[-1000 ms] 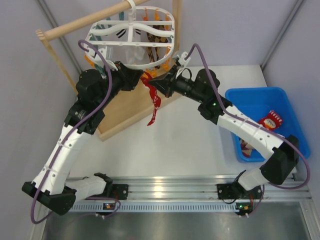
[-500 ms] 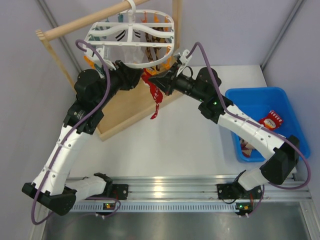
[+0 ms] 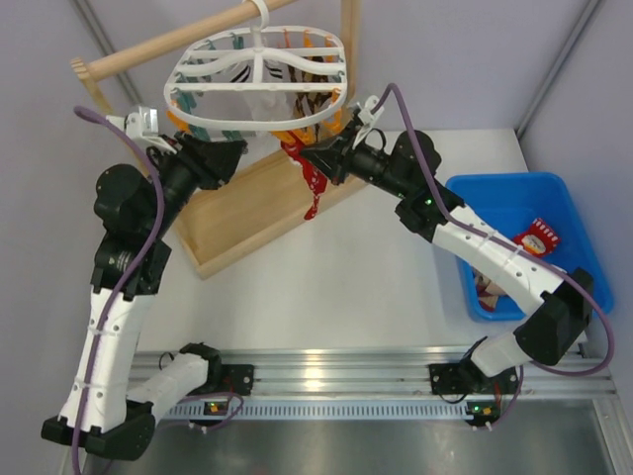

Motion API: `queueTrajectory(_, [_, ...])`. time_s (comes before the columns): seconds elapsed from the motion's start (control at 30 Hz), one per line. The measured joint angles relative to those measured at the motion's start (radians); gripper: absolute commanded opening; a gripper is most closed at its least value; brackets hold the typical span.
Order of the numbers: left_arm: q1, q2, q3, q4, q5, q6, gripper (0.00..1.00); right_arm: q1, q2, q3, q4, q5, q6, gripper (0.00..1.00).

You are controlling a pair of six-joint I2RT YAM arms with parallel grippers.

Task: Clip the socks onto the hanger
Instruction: Clamp the sock onto the hanger.

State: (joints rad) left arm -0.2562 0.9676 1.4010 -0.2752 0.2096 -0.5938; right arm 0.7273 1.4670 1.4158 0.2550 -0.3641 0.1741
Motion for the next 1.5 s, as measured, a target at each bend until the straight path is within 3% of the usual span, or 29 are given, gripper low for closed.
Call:
queueTrajectory(0.3, [0.090, -0.071, -0.048, -0.017, 0.021, -0.002, 0.43, -0.004, -0.004, 0.000, -0.017, -0.003, -0.025, 0.00])
queueTrajectory(0.6, [0.093, -0.014, -0.048, -0.001, 0.059, 0.068, 0.43, -0.004, -0.010, 0.000, -0.019, -0.038, -0.044, 0.00])
queueTrajectory(1.03, [0.093, 0.028, -0.048, 0.072, 0.093, 0.039, 0.37, -0.006, -0.012, 0.000, -0.040, -0.063, -0.075, 0.00])
queueTrajectory(1.2, [0.093, 0.053, -0.048, 0.095, 0.093, 0.018, 0.19, -0.006, -0.013, 0.000, -0.042, -0.072, -0.079, 0.00])
queueTrajectory(1.37, [0.093, 0.067, -0.047, 0.099, 0.091, -0.003, 0.03, -0.006, -0.013, 0.000, -0.058, -0.084, -0.084, 0.23])
queueTrajectory(1.5, [0.092, 0.069, -0.047, 0.098, 0.092, -0.010, 0.00, -0.005, -0.013, 0.000, -0.065, -0.117, -0.092, 0.28])
